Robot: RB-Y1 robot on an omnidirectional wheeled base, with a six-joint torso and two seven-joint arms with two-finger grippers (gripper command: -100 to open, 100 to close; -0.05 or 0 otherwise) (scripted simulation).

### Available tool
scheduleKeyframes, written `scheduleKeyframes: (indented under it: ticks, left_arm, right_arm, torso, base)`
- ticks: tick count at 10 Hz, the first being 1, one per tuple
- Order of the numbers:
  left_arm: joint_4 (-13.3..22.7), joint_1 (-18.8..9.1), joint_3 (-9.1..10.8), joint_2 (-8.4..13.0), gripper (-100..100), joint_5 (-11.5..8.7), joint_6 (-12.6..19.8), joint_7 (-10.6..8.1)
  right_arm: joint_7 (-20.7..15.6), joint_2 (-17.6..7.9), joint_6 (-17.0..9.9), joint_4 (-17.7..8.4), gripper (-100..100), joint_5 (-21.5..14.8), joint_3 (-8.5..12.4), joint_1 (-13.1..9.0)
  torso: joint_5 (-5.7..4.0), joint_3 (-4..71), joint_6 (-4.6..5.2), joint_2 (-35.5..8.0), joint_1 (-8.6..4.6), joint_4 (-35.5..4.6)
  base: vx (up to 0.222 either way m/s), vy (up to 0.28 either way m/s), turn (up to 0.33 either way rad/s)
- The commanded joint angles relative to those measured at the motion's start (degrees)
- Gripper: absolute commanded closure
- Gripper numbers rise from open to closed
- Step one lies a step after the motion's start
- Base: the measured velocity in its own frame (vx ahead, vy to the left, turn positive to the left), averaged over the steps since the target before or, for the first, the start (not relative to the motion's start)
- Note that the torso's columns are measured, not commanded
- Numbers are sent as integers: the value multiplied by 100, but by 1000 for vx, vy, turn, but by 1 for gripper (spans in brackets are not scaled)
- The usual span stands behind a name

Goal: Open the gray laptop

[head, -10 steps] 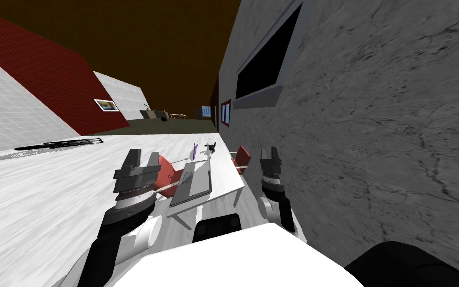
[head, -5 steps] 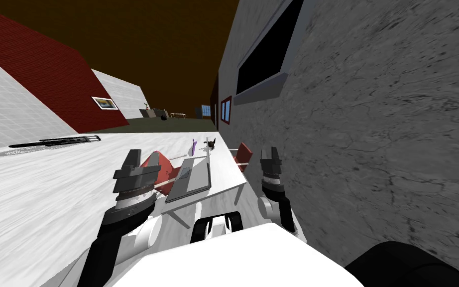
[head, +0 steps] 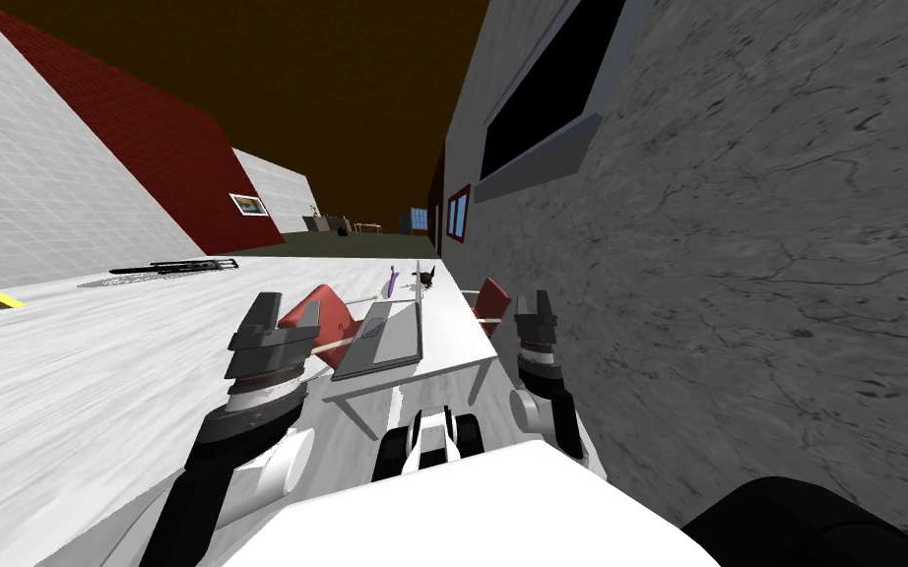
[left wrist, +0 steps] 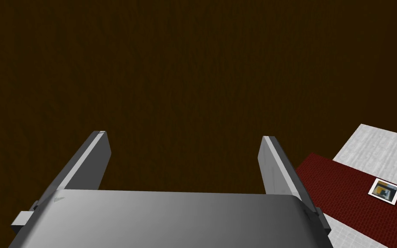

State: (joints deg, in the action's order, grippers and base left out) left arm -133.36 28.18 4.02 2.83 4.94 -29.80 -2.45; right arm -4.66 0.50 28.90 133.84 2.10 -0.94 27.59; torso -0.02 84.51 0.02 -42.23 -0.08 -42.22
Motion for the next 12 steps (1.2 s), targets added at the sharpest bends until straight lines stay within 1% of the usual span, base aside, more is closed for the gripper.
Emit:
scheduleKeyframes:
  ticks: [1, 3, 6, 10, 12]
  left_arm:
    - [-105, -86, 51, 328, -100, 48, 282, -39]
    - [-198, -148, 82, 403, -100, 93, 472, -70]
    - [-365, -267, 133, 439, -100, 175, 793, -125]
    - [-595, -425, 223, 466, -100, 274, 1272, -221]
    - [-695, -473, 285, 520, -100, 297, 1539, -280]
  right_arm:
    - [0, 0, 0, 0, 0, 0, 0, 0]
    - [0, 1, 0, 0, 0, 0, -1, 0]
    - [0, 1, 0, 0, 0, 0, -1, 0]
    - [0, 0, 0, 0, 0, 0, -1, -1]
    - [0, 1, 0, 0, 0, 0, -1, -1]
  torso:
    - [0, 7, -1, -1, 2, -4]
    - [-2, 6, 0, -6, -6, -7]
    - [3, 4, -2, -8, 10, -7]
    - [2, 5, -2, -7, 7, -7]
    - [2, 7, -2, -3, 6, -6]
  base:
    - [-15, -86, 236]
    - [8, -110, 115]
    - [0, -104, 66]
    - [-8, -100, 23]
    - [8, -111, -4]
